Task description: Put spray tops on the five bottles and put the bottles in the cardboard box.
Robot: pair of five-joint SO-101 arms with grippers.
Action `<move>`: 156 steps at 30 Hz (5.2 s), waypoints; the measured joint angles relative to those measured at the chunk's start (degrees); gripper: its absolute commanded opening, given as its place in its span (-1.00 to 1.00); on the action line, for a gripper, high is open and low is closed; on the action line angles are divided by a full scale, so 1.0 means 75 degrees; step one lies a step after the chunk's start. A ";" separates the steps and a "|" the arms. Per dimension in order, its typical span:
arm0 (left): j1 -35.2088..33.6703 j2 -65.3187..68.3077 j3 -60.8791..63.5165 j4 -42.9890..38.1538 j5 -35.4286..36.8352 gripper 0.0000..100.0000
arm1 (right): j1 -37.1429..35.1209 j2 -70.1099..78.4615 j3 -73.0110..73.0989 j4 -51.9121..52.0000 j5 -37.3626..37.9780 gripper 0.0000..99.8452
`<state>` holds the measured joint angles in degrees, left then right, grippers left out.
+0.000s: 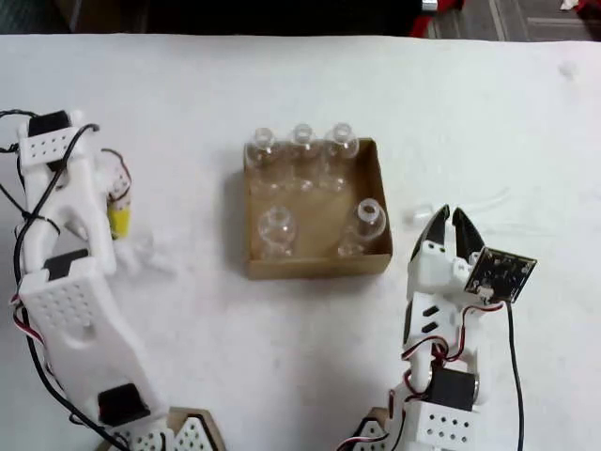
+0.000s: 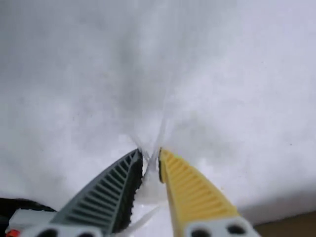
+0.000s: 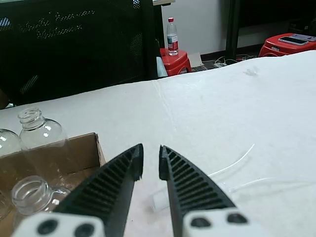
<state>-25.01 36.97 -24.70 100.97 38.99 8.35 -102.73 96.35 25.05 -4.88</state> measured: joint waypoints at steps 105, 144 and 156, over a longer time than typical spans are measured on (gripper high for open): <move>0.3692 -0.6541 0.8803 -0.6060 -1.6246 -0.52 | -0.0094 0.0000 0.0000 0.0000 0.0352 -0.92; 0.3341 -0.6447 1.0338 -0.8592 -1.5320 -0.47 | -0.0094 0.0000 0.0000 0.0000 0.0352 -0.92; 0.3352 -0.6423 1.0526 -0.8639 -1.5402 -0.86 | -0.0094 0.0000 0.0000 0.0000 0.0352 -0.92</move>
<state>0.13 -11.21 54.24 36.18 -76.53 7.65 -102.73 96.35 25.05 -2.24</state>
